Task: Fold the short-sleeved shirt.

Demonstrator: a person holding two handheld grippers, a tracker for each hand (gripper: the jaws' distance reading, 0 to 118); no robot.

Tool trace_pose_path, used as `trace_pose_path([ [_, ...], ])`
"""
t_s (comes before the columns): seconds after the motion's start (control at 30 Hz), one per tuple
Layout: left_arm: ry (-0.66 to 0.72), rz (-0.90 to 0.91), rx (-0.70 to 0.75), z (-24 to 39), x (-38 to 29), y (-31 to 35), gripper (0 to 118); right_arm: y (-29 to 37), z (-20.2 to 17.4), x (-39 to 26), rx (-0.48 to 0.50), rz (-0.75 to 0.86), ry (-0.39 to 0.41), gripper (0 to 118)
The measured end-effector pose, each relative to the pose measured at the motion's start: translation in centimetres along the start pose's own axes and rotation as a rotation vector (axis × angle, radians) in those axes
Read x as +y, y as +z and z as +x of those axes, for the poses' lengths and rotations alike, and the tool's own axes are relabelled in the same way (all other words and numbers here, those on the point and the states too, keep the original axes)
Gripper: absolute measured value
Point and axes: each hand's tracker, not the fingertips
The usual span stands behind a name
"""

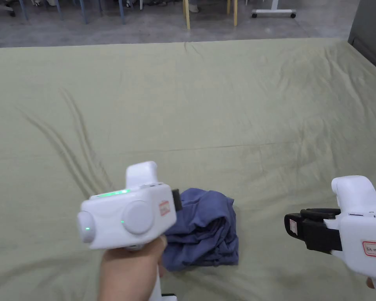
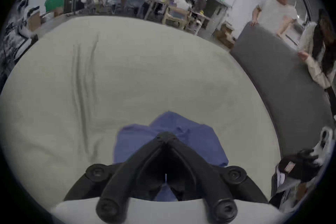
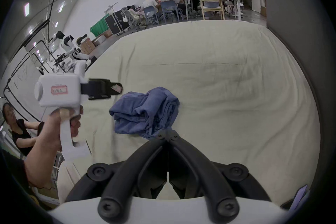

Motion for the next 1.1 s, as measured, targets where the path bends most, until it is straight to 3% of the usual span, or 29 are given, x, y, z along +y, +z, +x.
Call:
trace_pose_path([
  [0.17, -0.215, -0.131, -0.007, 6.7, -3.7, -6.6, 0, 0.7, 0.3, -0.3, -0.019, 0.002, -0.013, 3],
  [0.3, -0.369, -0.059, 0.041, 11.5, -5.9, -6.9, 0, 1.5, 0.7, -0.5, -0.034, 0.001, -0.010, 3],
  [0.4, -0.282, -0.106, -0.107, 12.4, -6.0, -6.8, 0, 2.2, 0.9, -0.5, -0.043, 0.009, -0.017, 3],
  [0.47, -0.293, -0.120, -0.112, 13.0, -6.2, -7.0, 0, 2.7, 1.2, -0.3, -0.052, 0.021, -0.023, 3],
  [0.57, -0.168, -0.124, -0.234, 10.7, -5.3, -5.4, 0, 3.2, 1.5, 0.2, -0.049, 0.038, -0.031, 3],
  [0.67, -0.107, -0.058, -0.321, 6.4, -3.8, -1.7, 0, 2.7, 1.2, 1.2, 0.014, 0.045, -0.019, 3],
  [0.9, 0.069, 0.038, -0.247, -7.3, -1.4, 4.0, 0, -4.1, -0.5, 3.7, 0.277, -0.019, -0.057, 3],
  [1.03, 0.131, 0.033, -0.222, -11.7, -1.7, 4.9, 0, -10.6, 0.5, 4.0, 0.372, -0.107, -0.132, 3],
  [1.1, 0.169, 0.019, -0.239, -13.0, -2.1, 4.7, 0, -13.9, 1.8, 3.7, 0.387, -0.174, -0.216, 3],
])
